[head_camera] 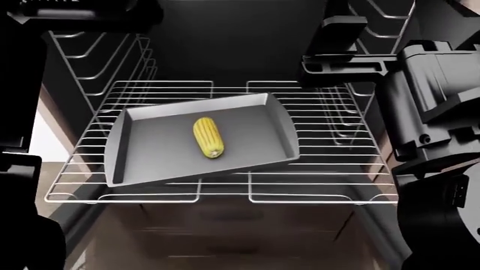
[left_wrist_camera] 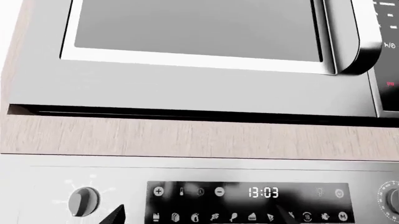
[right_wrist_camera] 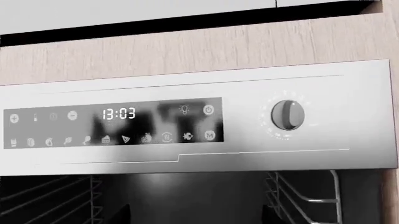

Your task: Pick the corn from the oven and place it on the plate on the counter.

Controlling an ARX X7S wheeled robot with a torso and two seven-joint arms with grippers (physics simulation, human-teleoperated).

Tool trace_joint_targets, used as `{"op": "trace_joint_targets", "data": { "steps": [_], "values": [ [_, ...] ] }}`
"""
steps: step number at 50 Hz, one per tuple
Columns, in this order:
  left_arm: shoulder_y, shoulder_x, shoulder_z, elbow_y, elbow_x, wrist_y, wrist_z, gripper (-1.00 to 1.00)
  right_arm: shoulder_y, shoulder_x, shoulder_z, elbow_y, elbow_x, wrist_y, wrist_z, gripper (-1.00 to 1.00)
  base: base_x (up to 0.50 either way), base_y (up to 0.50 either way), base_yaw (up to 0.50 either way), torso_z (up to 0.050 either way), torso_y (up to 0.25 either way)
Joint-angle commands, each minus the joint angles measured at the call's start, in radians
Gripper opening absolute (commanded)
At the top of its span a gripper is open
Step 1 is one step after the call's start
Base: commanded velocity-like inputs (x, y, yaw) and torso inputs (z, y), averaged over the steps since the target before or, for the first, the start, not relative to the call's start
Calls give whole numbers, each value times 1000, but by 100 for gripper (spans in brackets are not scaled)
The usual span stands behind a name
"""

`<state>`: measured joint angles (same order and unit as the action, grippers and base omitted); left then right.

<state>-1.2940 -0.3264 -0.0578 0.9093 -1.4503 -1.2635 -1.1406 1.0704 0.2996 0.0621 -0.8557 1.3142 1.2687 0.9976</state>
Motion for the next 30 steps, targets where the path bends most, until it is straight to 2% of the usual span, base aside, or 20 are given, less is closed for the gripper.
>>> {"op": "trace_joint_targets", "data": {
  "steps": [1, 15, 24, 30],
  "values": [
    [7, -5, -4, -5, -7, 23, -6, 100, -1, 4, -13, 6, 5, -13, 4, 100, 0, 0, 0, 8, -53],
    [13, -7, 0, -10, -20, 42, -28, 100, -30, 25, -19, 20, -29, -40, -26, 100, 0, 0, 0, 0, 0],
    [11, -23, -2, 3, -75, 53, -77, 100, -109, 7, -39, 170, 33, -28, -74, 100, 0, 0, 0, 0, 0],
    [12, -32, -4, 7, -94, 62, -97, 100, -122, -3, -76, 185, 85, -2, -77, 100, 0, 0, 0, 0, 0]
  ]
}}
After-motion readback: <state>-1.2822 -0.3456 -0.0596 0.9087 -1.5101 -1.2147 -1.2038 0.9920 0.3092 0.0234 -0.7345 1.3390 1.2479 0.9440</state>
